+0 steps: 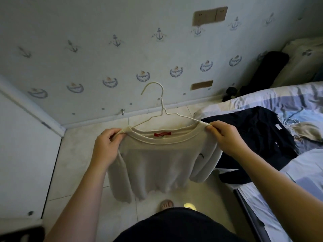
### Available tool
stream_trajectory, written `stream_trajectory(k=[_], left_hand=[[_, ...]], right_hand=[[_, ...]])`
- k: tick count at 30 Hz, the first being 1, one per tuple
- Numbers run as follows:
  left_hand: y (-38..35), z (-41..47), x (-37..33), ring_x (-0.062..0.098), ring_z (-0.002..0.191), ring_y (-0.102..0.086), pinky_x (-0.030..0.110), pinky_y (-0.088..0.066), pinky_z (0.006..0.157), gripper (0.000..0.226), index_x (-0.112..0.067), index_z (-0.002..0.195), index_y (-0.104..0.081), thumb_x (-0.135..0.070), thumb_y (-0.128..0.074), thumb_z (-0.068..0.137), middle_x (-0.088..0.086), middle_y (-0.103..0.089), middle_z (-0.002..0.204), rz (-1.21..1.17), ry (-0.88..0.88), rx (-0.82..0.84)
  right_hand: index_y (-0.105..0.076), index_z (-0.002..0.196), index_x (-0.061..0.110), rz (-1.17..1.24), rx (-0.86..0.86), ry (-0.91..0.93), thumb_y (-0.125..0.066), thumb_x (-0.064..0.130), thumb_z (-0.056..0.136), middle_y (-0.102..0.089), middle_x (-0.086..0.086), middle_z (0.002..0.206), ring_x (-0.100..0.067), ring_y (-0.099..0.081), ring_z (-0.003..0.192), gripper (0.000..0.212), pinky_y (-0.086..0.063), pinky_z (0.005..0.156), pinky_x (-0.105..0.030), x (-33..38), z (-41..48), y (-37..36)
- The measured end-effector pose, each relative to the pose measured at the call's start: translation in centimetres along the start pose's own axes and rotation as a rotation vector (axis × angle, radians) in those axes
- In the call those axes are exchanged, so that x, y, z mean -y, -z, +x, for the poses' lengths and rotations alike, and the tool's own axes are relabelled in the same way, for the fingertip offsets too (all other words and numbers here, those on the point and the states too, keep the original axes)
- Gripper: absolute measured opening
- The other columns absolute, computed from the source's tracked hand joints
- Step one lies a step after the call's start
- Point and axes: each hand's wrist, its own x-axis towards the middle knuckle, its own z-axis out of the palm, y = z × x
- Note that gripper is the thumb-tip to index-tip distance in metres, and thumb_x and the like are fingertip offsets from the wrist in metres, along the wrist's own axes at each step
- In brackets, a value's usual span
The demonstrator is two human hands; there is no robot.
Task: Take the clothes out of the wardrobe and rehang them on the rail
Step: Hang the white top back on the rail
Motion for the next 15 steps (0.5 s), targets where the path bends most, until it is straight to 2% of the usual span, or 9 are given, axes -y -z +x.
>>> stream_trajectory(k=[2, 5, 10, 12, 15], left_hand=[[1.5, -3.2, 0.2, 0.010, 0.095, -0.062, 0.018, -0.044, 0.081, 0.011, -0.023, 0.102, -0.070, -0.016, -0.065, 0.095, -0.001, -0.069, 0.102, -0.013, -0.021, -0.061], [3.7, -8.1, 0.3, 0.004, 0.095, -0.061, 0.012, -0.042, 0.082, 0.013, -0.024, 0.102, -0.069, -0.015, -0.063, 0.095, 0.001, -0.068, 0.104, -0.016, -0.028, -0.140], [8.0, -15.5, -0.9, 0.010, 0.096, -0.060, 0.010, -0.041, 0.080, 0.012, -0.018, 0.105, -0.070, -0.016, -0.060, 0.097, -0.003, -0.065, 0.101, 0.027, -0.042, -0.267], [10.1, -17.7, -1.8, 0.009, 0.094, -0.059, 0.010, -0.041, 0.079, 0.011, -0.018, 0.103, -0.069, -0.016, -0.060, 0.097, -0.006, -0.064, 0.097, 0.046, -0.074, -0.333], [13.5, -20.9, -3.3, 0.003, 0.091, -0.059, 0.004, -0.039, 0.077, 0.014, -0.015, 0.107, -0.069, -0.017, -0.058, 0.099, -0.002, -0.062, 0.101, 0.073, -0.105, -0.411]], right_hand=[[-0.069, 0.099, 0.013, -0.017, 0.007, 0.050, -0.053, 0.029, 0.098, -0.067, -0.001, 0.092, -0.017, -0.059, 0.088, 0.023, -0.049, 0.077, -0.033, 1.2, -1.6, -0.1], [-0.069, 0.106, 0.015, -0.035, 0.019, 0.137, -0.052, 0.028, 0.099, -0.064, 0.004, 0.094, -0.014, -0.057, 0.089, 0.022, -0.041, 0.072, -0.019, 3.3, -4.3, 0.1], [-0.068, 0.106, 0.013, -0.038, 0.033, 0.268, -0.050, 0.029, 0.101, -0.064, 0.002, 0.094, -0.015, -0.055, 0.086, 0.025, -0.038, 0.074, -0.027, 7.3, -7.9, 0.3], [-0.068, 0.108, 0.014, -0.038, 0.023, 0.332, -0.050, 0.030, 0.101, -0.064, 0.001, 0.096, -0.015, -0.056, 0.086, 0.025, -0.039, 0.075, -0.028, 9.2, -8.8, 0.6], [-0.067, 0.106, 0.015, -0.018, 0.021, 0.416, -0.049, 0.030, 0.100, -0.062, 0.002, 0.093, -0.016, -0.056, 0.087, 0.023, -0.039, 0.073, -0.026, 12.7, -10.0, 1.1]])
